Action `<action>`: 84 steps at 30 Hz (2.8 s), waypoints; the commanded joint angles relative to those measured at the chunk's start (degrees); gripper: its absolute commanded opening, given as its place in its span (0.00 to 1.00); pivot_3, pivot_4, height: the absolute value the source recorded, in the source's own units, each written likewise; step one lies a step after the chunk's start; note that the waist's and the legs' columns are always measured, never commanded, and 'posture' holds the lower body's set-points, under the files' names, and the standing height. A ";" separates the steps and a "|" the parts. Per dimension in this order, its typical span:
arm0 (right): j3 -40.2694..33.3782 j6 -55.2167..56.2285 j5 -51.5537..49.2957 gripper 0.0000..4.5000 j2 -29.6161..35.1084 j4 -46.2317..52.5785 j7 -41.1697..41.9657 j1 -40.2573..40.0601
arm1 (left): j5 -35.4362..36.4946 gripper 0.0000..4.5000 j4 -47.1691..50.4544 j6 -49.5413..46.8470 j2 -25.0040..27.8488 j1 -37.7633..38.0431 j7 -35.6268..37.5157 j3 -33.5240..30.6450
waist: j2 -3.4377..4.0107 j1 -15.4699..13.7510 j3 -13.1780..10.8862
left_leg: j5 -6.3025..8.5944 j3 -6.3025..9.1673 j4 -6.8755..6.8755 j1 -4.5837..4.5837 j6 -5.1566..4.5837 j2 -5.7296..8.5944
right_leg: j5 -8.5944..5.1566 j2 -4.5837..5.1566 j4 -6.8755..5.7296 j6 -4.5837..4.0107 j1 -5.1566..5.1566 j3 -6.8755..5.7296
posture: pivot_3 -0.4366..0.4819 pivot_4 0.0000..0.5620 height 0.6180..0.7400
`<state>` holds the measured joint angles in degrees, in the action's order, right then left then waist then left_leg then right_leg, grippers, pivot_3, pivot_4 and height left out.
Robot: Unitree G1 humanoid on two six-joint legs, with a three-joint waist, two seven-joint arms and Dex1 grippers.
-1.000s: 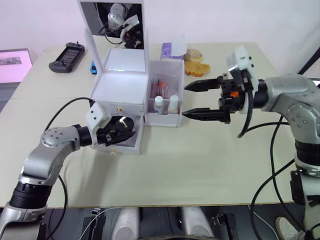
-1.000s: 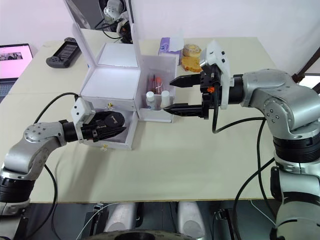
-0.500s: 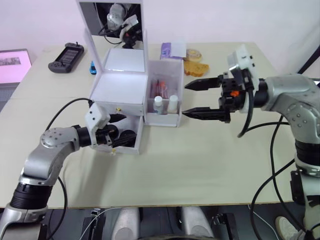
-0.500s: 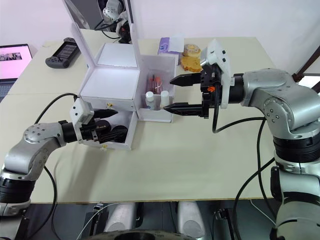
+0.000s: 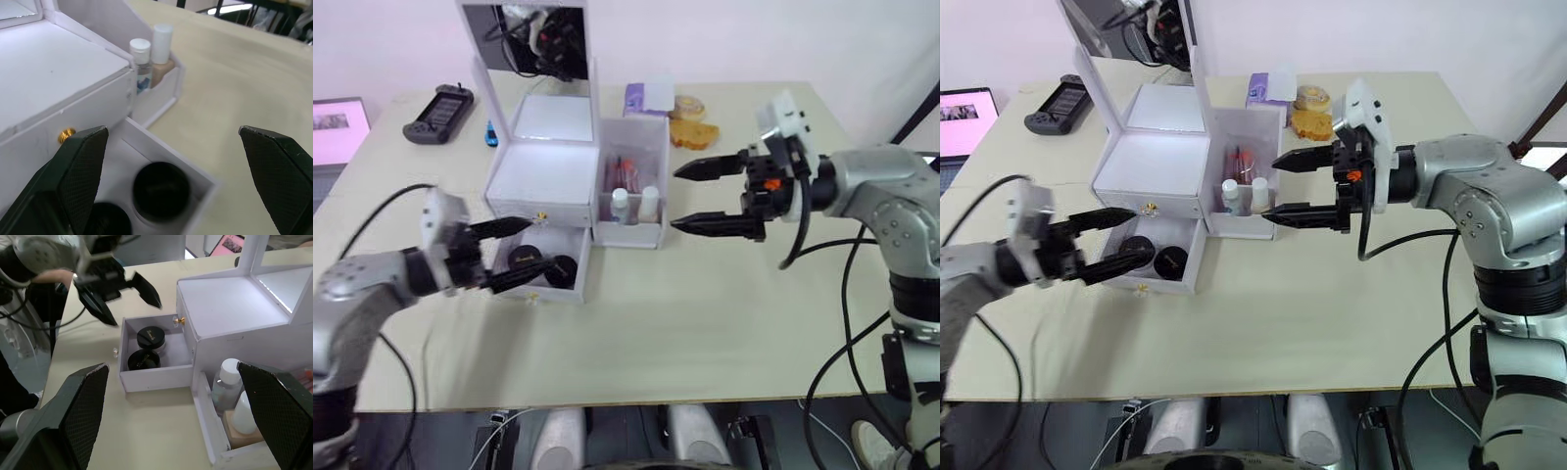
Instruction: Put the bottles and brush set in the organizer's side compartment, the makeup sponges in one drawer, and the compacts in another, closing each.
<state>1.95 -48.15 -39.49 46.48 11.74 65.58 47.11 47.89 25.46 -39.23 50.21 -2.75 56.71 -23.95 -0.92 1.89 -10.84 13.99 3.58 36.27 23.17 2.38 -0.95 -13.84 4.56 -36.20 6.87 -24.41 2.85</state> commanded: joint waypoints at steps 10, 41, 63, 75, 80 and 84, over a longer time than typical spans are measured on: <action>3.96 6.09 4.85 1.00 -1.25 -7.49 7.33 6.69 | 0.84 0.72 10.06 2.03 -6.85 28.68 0.59 -18.04 | -0.01 0.62 0.00 | 0.00 -0.03 0.01 -0.03 0.00 0.00 | -0.11 0.00 0.02 -0.21 0.01 0.01 | 0.48 0.27 1.00; -0.63 -0.87 1.75 1.00 0.42 1.31 3.40 2.54 | -17.91 0.00 -7.88 25.17 -25.92 15.50 -11.56 6.70 | -0.02 0.29 0.03 | 0.00 -0.03 0.09 -0.03 0.01 0.01 | 0.00 0.00 0.02 -0.04 0.05 0.03 | 0.48 0.27 1.00; -2.78 -2.99 -0.77 1.00 2.97 4.36 -0.04 0.87 | -16.17 0.00 -11.54 20.87 -21.34 2.49 -12.51 9.75 | 0.01 -0.74 0.04 | -0.01 -0.01 0.18 -0.01 0.00 0.01 | 0.02 -0.03 0.00 -0.01 0.08 0.02 | 0.48 0.27 1.00; -1.22 -1.97 -0.55 1.00 1.30 2.75 -0.08 2.53 | -19.95 0.00 -17.90 22.46 -22.00 -0.11 -14.42 12.35 | 0.01 -1.18 0.03 | -0.01 -0.01 0.23 0.00 0.00 0.01 | 0.01 -0.03 0.00 -0.03 0.09 0.01 | 0.48 0.27 1.00; -1.62 -2.12 -0.63 1.00 2.04 3.25 0.00 1.90 | -21.84 0.00 -22.67 23.34 -22.52 -4.09 -14.28 13.87 | 0.02 -0.94 0.03 | -0.01 -0.01 0.24 0.03 0.01 0.02 | 0.02 -0.03 0.01 -0.01 0.09 0.01 | 0.48 0.27 1.00; -2.03 -2.41 -0.93 1.00 2.47 3.81 -0.27 1.41 | -22.50 0.00 -25.47 24.07 -22.95 -7.28 -14.16 14.23 | 0.02 -1.05 0.03 | -0.01 0.01 0.23 0.02 0.01 0.01 | 0.02 -0.03 -0.01 -0.01 0.09 -0.01 | 0.48 0.27 1.00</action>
<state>1.71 -50.85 -39.67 48.35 13.90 65.42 48.10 25.62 -0.27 -16.81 26.98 -8.71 42.36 -9.74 -0.91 0.84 -10.81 13.98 3.60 36.51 23.19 2.39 -0.94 -13.82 4.53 -36.21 6.87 -24.33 2.84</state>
